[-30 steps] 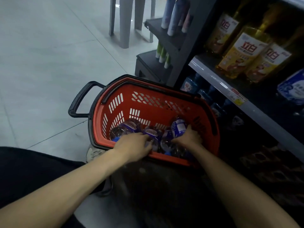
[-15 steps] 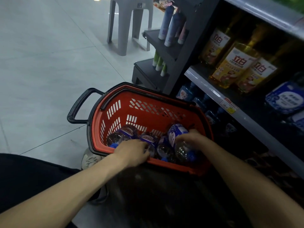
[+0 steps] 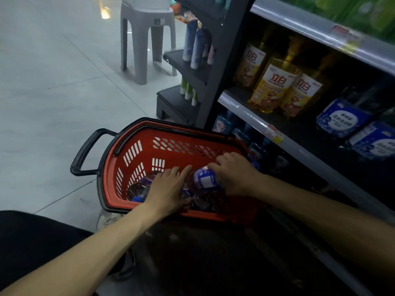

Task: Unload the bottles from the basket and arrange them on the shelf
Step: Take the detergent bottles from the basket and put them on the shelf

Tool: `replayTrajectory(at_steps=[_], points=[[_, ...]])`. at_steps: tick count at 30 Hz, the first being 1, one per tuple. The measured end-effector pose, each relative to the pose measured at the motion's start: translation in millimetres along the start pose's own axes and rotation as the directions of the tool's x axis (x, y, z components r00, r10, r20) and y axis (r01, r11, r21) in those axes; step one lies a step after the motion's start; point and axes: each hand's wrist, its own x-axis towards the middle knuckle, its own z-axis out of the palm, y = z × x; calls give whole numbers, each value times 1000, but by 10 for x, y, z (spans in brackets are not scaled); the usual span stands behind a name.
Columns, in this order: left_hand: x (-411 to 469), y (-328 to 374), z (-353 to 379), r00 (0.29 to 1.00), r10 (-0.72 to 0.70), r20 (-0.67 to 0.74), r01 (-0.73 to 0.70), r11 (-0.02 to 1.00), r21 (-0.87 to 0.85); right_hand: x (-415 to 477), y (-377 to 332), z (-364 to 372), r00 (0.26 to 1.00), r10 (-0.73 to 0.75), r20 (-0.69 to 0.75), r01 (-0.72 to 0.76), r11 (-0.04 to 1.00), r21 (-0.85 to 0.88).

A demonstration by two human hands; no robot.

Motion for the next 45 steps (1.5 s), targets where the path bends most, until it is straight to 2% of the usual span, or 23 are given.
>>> replayTrajectory(at_steps=[4,6,9,13,16,19,22,25,27,30,32,33,34,36,38,40,42,45], points=[[58,104,51,992,74,-101,-81,994,-68,-175,68,-37,951,-250,-181,208,952,-225],[88,174,75,978,120,-174,-142,982,-121,-243,86,-103,895,-360,-265,275,911,-309],[92,288,14,961,90,-262,-170,939,-299,-287,76,-151,797,-509,-325,360,833,-420],[-6,457,-47,959,-24,-281,-128,851,-509,-325,129,-179,747,-550,-373,351,803,-482],[-14,507,-37,945,-94,-314,-99,831,-547,-393,199,-112,726,-541,-424,304,806,-508],[-3,533,-39,945,-185,-271,-23,785,-619,-511,257,4,699,-478,-532,239,857,-456],[-5,578,-14,950,-287,-119,86,612,-787,-688,331,93,669,-337,-662,172,937,-304],[60,574,1,936,-352,-3,164,444,-881,-888,318,196,686,-79,-723,83,996,-31],[124,577,-43,934,-351,62,208,394,-895,-987,258,251,721,98,-686,5,989,147],[191,619,-130,943,-314,114,225,345,-911,-1051,175,353,810,295,-506,-104,923,372],[220,674,-187,943,-297,148,238,295,-925,-1083,117,444,831,413,-373,-157,817,554],[220,718,-225,944,-282,173,249,258,-934,-1104,97,482,824,481,-301,-173,718,674],[215,763,-263,944,-266,193,255,223,-941,-1126,81,511,808,547,-218,-177,579,796],[211,859,-336,945,-229,233,272,160,-949,-1143,61,516,783,622,-12,-167,229,959],[236,957,-404,947,-174,270,288,88,-954,-1111,66,483,796,566,215,-180,-119,977],[259,1052,-463,944,-128,303,308,23,-951,-1083,120,435,833,410,371,-179,-435,882],[284,1142,-540,939,-57,340,339,-29,-940,-1075,192,426,890,261,374,-150,-608,780],[396,1301,-616,922,15,387,387,-45,-921,-1094,267,522,957,160,243,-72,-679,731]])
